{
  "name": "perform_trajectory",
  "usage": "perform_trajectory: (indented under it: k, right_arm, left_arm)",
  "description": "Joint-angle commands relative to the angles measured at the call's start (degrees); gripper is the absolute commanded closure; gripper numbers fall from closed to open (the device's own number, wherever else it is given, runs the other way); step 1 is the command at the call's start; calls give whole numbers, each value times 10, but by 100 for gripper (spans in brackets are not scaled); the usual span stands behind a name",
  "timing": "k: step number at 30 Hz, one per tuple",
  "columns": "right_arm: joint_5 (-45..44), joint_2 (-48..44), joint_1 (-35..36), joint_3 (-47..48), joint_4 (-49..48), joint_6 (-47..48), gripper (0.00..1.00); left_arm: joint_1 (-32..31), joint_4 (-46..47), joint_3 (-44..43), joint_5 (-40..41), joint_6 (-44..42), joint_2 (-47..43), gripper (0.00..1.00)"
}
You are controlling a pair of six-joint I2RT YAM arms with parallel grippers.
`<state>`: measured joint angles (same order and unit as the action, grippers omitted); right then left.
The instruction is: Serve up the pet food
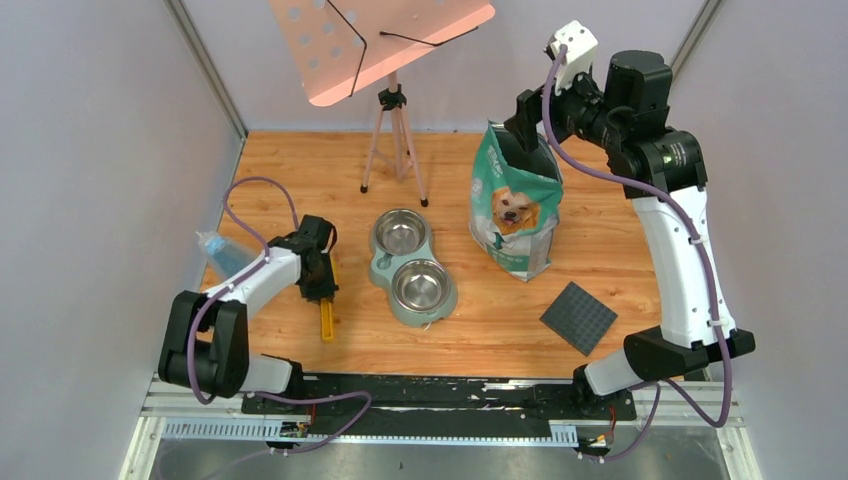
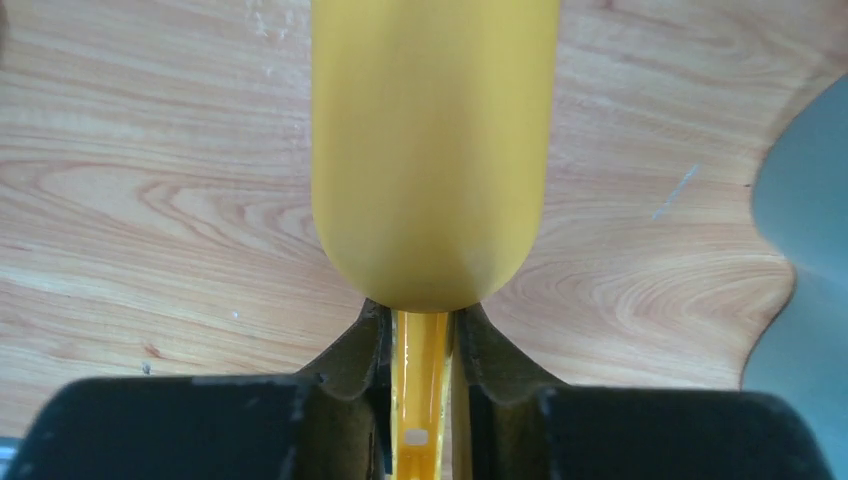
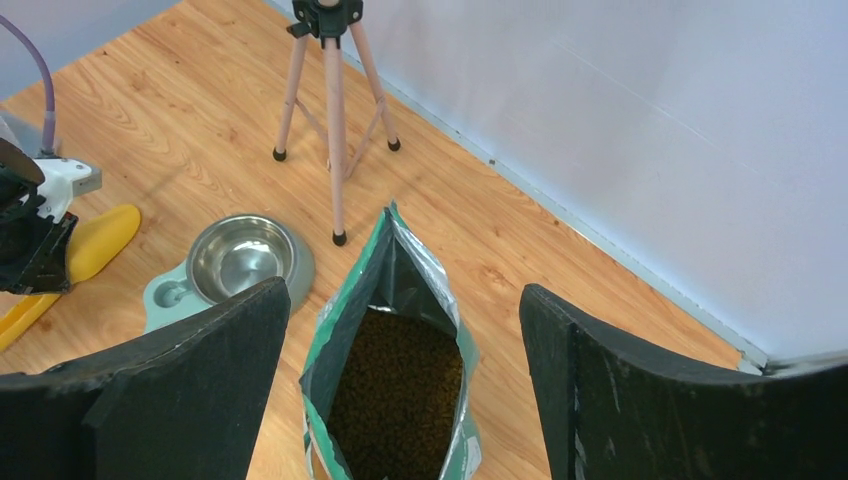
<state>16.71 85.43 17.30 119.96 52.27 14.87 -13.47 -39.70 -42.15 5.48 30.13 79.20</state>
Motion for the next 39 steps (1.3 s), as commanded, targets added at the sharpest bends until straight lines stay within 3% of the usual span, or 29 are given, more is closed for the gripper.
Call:
perform_trajectory:
  k: [1,4,16,26,30,35,39]
  right_arm:
    - [13,-5,9,10,-41,-17,14]
    - [13,-22,10,-29,-62,-33,15]
    - [11,-47,9,-58,-71,-32,15]
    - [80,-87,9,-83,-68,10,13]
    - [103,-106,9,-107,-58,28,14]
    - [165,-122,24,-125,-37,128,19]
    - [136,-130,117,-160,-19,276,20]
  left_arm:
    - [-1,46,3,5,-34,-53,87]
    - [0,66,12,-13,-50,-86,100]
    - [11,75,13,-112,-140,-152,100]
    - [8,27,-80,-289,-247,-195,100]
    - [2,6,-115,-414,-315,-194,100]
    - [-41,-49,-158,-539,-407,-218,100]
    - [-94,-106,-204,-601,-443,-214,100]
